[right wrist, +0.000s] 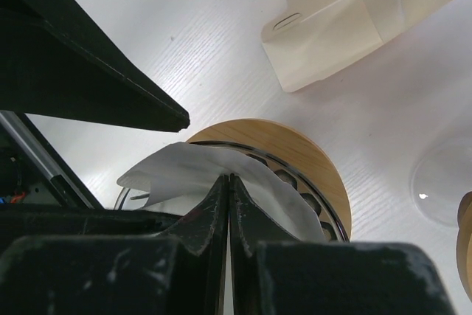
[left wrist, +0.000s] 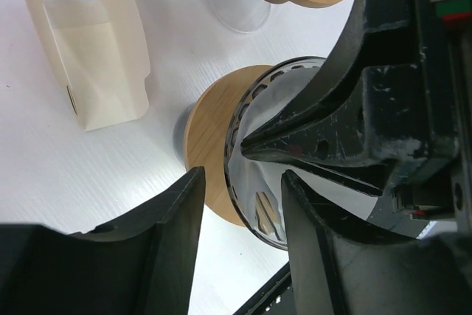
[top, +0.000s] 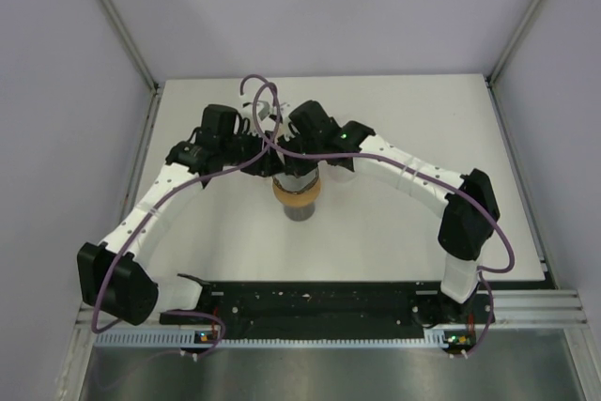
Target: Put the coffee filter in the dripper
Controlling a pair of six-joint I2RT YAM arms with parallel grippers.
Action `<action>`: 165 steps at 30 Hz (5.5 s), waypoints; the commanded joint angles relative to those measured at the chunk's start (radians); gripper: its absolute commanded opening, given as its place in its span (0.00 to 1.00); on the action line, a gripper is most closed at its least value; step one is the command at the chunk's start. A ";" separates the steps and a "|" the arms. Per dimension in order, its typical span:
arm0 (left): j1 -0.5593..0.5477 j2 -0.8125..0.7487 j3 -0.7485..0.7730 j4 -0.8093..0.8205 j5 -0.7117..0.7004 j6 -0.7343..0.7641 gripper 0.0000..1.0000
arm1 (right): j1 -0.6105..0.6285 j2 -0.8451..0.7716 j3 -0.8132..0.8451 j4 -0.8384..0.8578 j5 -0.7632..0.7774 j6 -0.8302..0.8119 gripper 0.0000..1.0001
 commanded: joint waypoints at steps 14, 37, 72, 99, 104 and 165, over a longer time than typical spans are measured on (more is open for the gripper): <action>-0.014 0.028 0.016 -0.015 0.015 0.103 0.00 | -0.009 -0.026 -0.005 0.031 -0.004 -0.009 0.00; -0.006 0.012 0.093 -0.092 0.047 0.109 0.48 | -0.010 -0.045 -0.008 0.002 -0.053 -0.037 0.00; 0.182 -0.038 0.099 -0.093 0.153 0.051 0.63 | 0.100 0.032 0.118 -0.197 0.094 -0.110 0.00; 0.244 -0.060 -0.033 -0.033 0.262 -0.117 0.54 | 0.103 0.227 0.179 -0.248 0.123 -0.080 0.00; 0.259 -0.083 0.016 -0.082 0.308 -0.075 0.58 | 0.086 0.227 0.173 -0.240 0.089 -0.081 0.00; 0.199 -0.046 0.067 -0.090 0.229 0.031 0.70 | -0.174 -0.377 -0.006 -0.065 0.183 -0.052 0.25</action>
